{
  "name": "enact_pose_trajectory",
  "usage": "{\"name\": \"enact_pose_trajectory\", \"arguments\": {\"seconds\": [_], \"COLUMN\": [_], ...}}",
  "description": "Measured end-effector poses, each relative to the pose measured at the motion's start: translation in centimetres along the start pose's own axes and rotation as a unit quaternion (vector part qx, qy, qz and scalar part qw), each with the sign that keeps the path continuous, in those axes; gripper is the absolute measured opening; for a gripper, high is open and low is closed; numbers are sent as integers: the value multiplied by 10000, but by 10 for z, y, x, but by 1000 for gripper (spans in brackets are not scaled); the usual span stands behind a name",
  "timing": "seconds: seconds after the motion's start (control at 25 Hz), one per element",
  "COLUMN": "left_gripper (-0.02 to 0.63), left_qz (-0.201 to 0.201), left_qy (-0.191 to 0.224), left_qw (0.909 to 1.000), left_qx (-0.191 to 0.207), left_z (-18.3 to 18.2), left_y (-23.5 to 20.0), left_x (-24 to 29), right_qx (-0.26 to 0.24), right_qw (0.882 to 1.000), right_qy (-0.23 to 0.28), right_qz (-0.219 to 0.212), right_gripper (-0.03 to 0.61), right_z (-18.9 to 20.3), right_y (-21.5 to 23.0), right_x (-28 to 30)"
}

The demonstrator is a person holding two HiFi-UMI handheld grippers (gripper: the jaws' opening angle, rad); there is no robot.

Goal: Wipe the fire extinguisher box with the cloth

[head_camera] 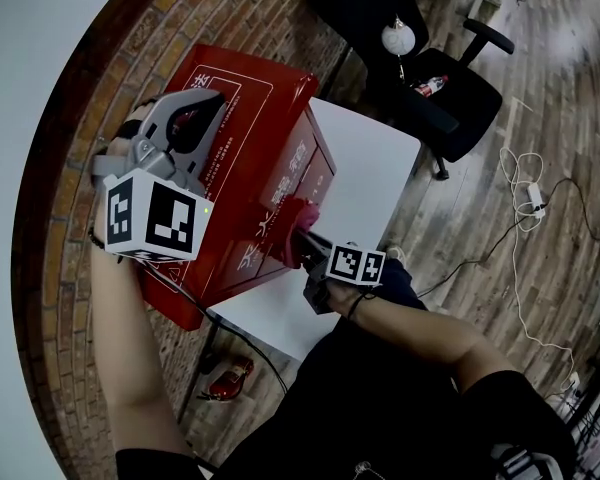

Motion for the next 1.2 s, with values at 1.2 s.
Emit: {"name": "enact_pose_trajectory", "arguments": {"seconds": [1.2], "left_gripper": [20], "left_qz": [25], "left_qy": [-20], "left_qw": [10000], "left_qx": [-38], "left_z": [-1], "left_y": [0], "left_x": [0], "right_qx": [-169], "right_qw": [9955], "right_qy": [-126], "right_qz": [922], "right_gripper": [61], "right_z": [14], "right_y": [123], "right_x": [34]}}
Point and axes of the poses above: the fingertips, and each gripper's own axes: x forward along the fingers, y to its right, z out of its underside, the point moved 3 cm from there along -x, backward along the fingers
